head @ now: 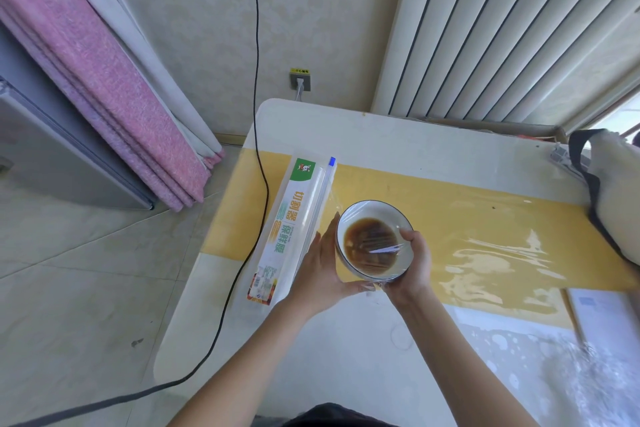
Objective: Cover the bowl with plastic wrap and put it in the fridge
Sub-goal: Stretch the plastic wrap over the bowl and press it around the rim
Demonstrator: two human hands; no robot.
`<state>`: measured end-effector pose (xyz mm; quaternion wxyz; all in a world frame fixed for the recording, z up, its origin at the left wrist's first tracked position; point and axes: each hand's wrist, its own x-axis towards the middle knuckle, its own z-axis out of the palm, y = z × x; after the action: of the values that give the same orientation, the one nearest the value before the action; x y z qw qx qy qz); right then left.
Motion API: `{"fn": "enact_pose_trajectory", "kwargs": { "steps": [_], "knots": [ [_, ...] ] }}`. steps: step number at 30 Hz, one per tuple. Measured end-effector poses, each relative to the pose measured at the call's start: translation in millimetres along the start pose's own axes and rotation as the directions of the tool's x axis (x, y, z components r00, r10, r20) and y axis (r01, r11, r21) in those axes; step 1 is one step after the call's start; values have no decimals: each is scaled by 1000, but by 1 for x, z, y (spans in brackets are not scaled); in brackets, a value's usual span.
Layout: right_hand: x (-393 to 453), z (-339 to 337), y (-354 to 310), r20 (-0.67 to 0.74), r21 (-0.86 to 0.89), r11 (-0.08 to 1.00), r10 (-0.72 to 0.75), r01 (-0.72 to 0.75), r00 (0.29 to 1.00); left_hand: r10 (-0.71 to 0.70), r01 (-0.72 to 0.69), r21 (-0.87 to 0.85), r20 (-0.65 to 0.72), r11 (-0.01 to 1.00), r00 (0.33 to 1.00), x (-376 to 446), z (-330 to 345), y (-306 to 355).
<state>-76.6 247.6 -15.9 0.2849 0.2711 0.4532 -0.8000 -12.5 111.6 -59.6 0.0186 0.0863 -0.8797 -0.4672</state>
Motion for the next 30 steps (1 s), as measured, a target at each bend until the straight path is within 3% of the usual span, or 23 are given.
{"fn": "enact_pose_trajectory", "kwargs": {
  "steps": [14, 21, 24, 28, 30],
  "knots": [
    [-18, 16, -3, -50, 43, 998, -40, 43, 998, -97, 97, 37, 7, 995, 995, 8, 9, -10],
    [-25, 33, 3, -101, 94, 986, -130, 140, 986, -69, 67, -33, -81, 997, 994, 7, 11, -6],
    [-26, 33, 9, -111, 151, 981, -103, 119, 988, -77, 74, -27, -115, 997, 990, 5, 9, -3],
    [-22, 35, 15, -147, 254, 964, -46, 83, 988, -10, 75, 218, -286, 973, 958, -9, 12, 8],
    [-20, 35, 18, -150, 244, 967, -41, 77, 988, 6, 71, 247, -298, 966, 955, -19, 13, 10]
  ]
}}
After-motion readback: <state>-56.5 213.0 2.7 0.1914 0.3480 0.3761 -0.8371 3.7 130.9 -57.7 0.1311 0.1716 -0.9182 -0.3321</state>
